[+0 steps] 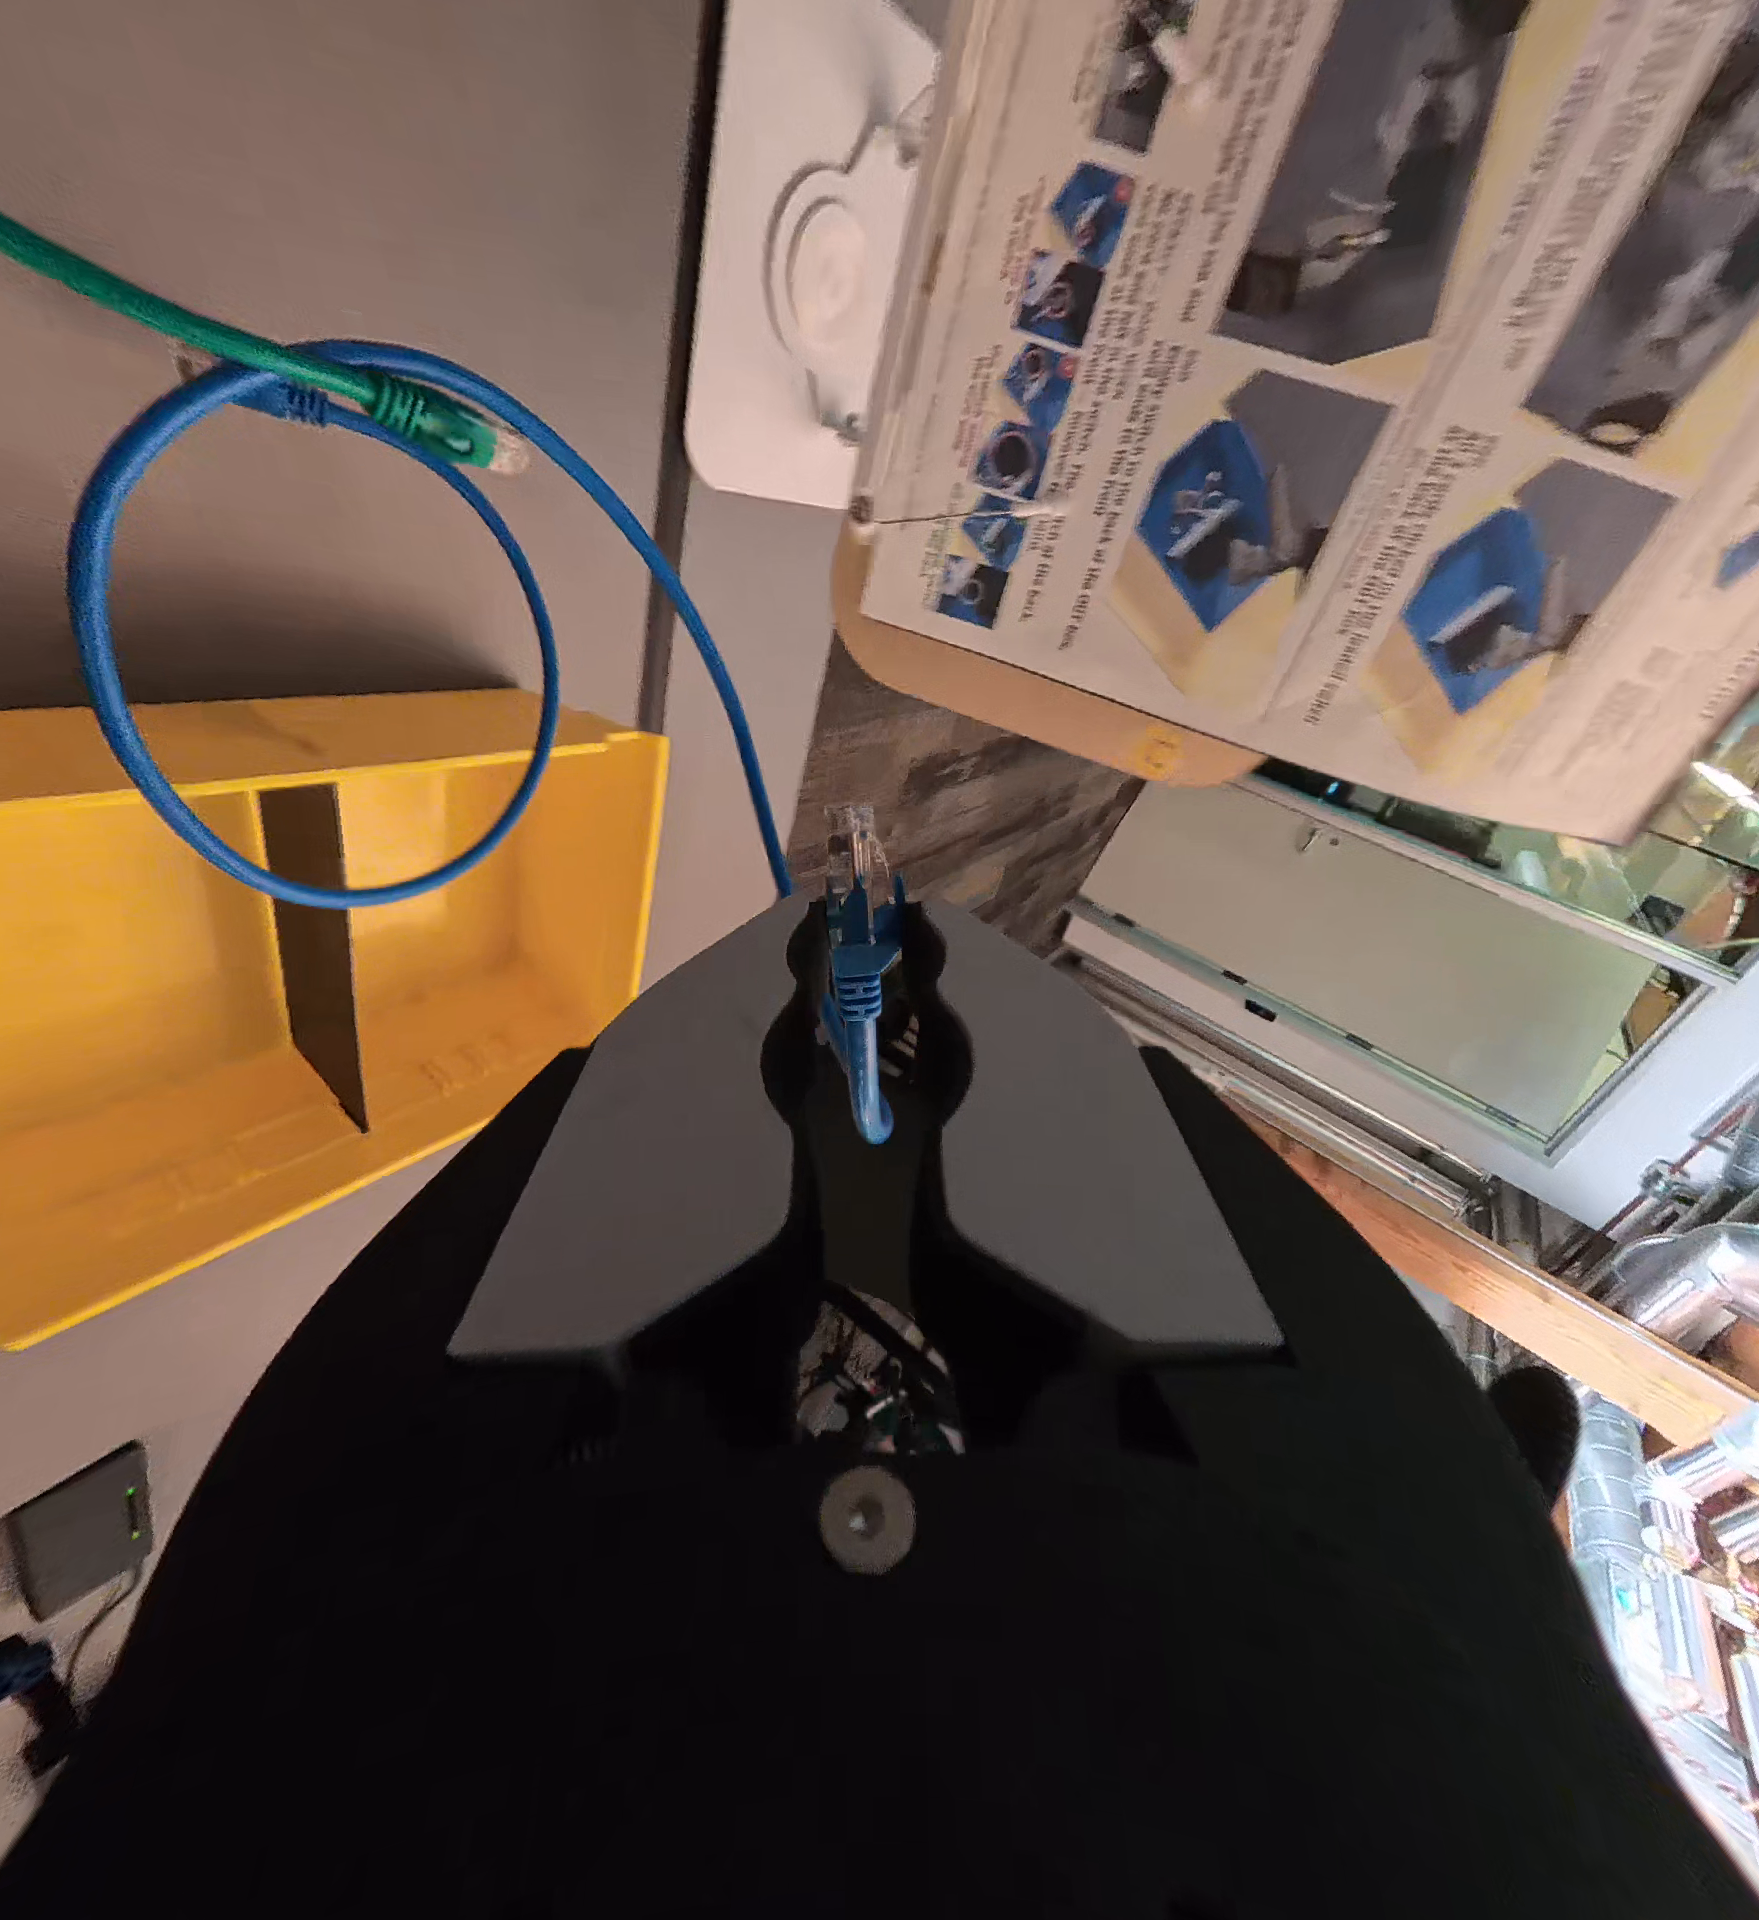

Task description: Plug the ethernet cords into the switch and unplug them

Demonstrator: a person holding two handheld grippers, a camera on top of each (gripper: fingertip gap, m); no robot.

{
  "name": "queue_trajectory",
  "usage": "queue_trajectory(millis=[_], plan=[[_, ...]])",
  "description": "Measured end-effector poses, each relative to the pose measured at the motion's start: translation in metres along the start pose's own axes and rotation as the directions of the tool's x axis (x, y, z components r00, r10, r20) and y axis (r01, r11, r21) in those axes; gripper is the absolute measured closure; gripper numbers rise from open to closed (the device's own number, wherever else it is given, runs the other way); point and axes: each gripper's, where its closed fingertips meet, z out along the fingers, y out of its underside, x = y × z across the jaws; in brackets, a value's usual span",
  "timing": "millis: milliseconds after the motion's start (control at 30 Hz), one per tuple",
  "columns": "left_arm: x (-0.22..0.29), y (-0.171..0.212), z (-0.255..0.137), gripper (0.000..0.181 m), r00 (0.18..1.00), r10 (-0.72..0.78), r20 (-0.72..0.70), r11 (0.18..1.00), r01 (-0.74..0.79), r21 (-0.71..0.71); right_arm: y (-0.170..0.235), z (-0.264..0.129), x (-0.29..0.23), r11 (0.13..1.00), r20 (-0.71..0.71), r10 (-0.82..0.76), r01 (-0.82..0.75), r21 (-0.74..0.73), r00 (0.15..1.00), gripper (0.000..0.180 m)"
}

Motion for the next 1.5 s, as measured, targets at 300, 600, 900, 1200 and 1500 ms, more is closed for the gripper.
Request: queue_trajectory(millis=[300,600,900,1200,1500], plan=[[-0.015,-0.051,-0.040,0.145,0.990,-0.137,-0.026,0.978,0.140,0.157,-0.011,0.109,-0.080,0.993,0.137,0.024,-0.008,-0.117,0.990,0.165],[-0.019,-0.049,-0.046,0.145,0.993,-0.117,-0.025,0.987,0.119,0.109,0.006,0.076,-0.005,0.986,-0.076,0.134,-0.140,-0.088,0.988,0.164],[-0.005,-0.044,-0.035,0.145,0.994,-0.098,-0.045,0.992,0.102,0.077,0.053,-0.022,0.105,0.960,-0.308,0.174,-0.230,-0.157,0.935,0.165],[-0.008,-0.038,-0.033,0.145,0.991,-0.124,-0.046,0.990,0.127,0.062,0.114,-0.075,0.128,0.910,-0.382,0.189,-0.308,-0.279,0.905,0.165],[-0.007,-0.033,-0.030,0.145,0.988,-0.143,-0.059,0.988,0.145,0.046,0.140,-0.062,0.072,0.874,-0.253,0.194,-0.284,-0.394,0.948,0.165]])
